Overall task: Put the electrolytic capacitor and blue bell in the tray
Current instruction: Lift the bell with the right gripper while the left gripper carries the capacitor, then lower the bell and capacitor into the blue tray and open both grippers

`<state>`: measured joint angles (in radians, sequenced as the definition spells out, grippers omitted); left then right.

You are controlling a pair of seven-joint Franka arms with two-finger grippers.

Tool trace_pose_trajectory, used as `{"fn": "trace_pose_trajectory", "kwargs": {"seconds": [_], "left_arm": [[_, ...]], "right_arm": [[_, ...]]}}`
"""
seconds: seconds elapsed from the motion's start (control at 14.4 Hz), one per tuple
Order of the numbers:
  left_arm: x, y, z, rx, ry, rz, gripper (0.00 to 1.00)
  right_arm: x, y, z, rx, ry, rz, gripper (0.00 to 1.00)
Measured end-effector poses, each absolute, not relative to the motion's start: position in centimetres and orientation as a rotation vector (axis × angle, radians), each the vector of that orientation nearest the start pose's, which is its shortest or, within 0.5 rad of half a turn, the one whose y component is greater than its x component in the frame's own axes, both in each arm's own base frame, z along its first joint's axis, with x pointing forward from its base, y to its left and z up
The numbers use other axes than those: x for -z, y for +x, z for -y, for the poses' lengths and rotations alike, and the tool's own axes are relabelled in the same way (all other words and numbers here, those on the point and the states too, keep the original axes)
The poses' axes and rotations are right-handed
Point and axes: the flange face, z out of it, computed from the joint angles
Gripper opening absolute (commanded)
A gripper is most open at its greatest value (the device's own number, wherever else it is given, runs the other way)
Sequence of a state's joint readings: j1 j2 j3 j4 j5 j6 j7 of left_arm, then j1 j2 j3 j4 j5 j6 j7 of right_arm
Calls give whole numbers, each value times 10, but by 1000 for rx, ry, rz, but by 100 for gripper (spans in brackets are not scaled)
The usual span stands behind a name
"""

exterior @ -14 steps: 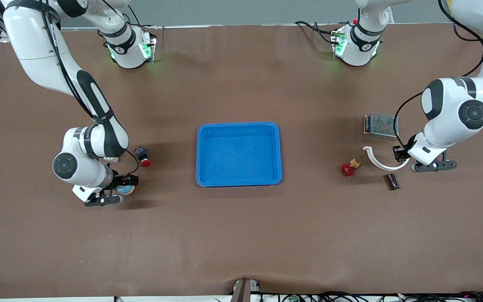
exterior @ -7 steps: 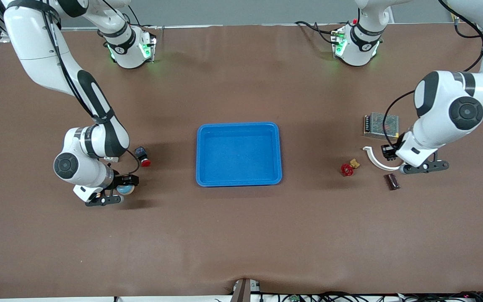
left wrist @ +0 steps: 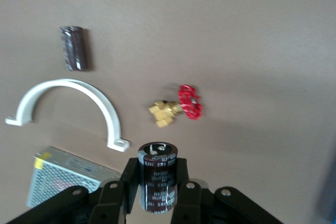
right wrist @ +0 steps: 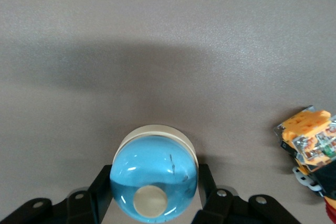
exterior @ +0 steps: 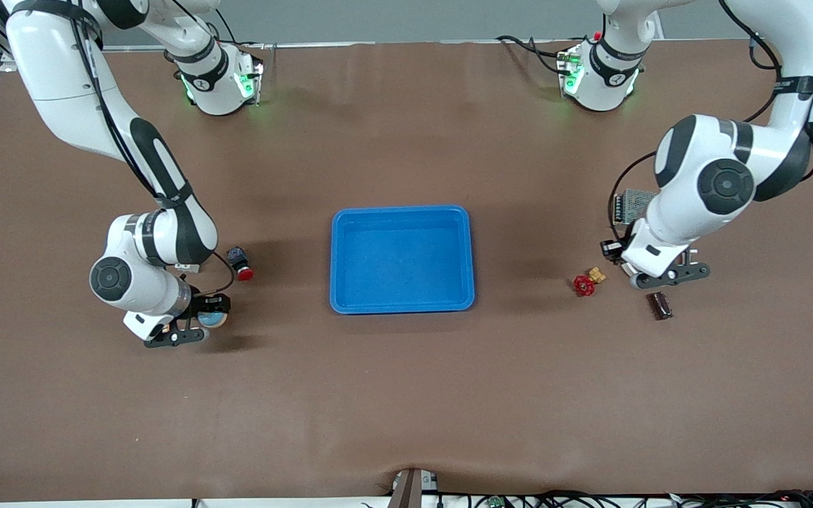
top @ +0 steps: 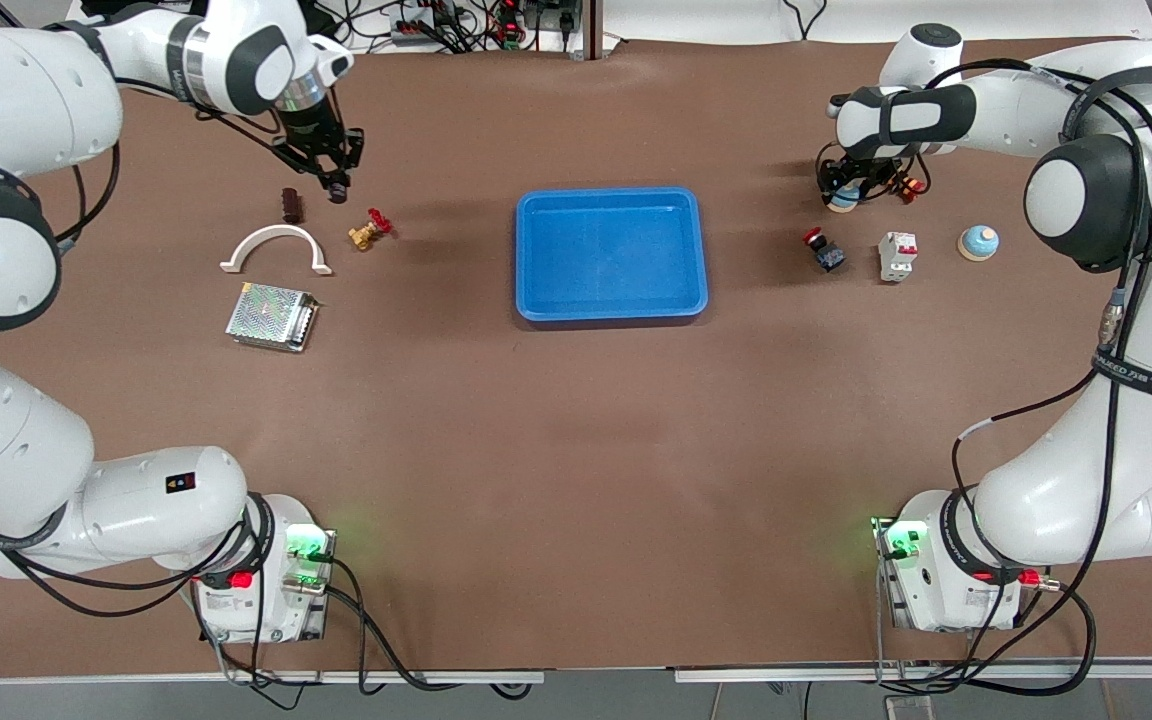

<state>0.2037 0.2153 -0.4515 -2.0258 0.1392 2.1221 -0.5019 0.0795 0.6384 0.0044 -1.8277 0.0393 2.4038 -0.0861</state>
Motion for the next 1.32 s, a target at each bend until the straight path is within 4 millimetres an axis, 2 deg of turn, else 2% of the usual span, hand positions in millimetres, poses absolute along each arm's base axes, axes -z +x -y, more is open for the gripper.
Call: {"fn": "trace_pose_trajectory", "kwargs": {"seconds": [0.28, 0.42, 0.76, 0.97, 1.18, 1.32], "left_arm": [[-330, 543, 192, -155, -3053, 356, 0], [-323, 536, 217, -172, -3046, 384, 0], [-295, 522, 266, -177, -2987, 460, 0], [-281, 513, 302, -191, -2970, 527, 0], [-270, 505, 345, -199, -2956, 646, 0], [-267, 507, 369, -195, -2949, 744, 0]], "right_arm": [[-180, 640, -60, -87, -3101, 231, 39], [-186, 643, -68, -98, -3095, 247, 40], [-223, 652, -82, -260, -2986, 140, 39], [-242, 655, -90, -274, -2963, 43, 39], [-261, 651, -118, -283, -2971, -68, 40], [-278, 643, -150, -307, -2977, -143, 39]]}}
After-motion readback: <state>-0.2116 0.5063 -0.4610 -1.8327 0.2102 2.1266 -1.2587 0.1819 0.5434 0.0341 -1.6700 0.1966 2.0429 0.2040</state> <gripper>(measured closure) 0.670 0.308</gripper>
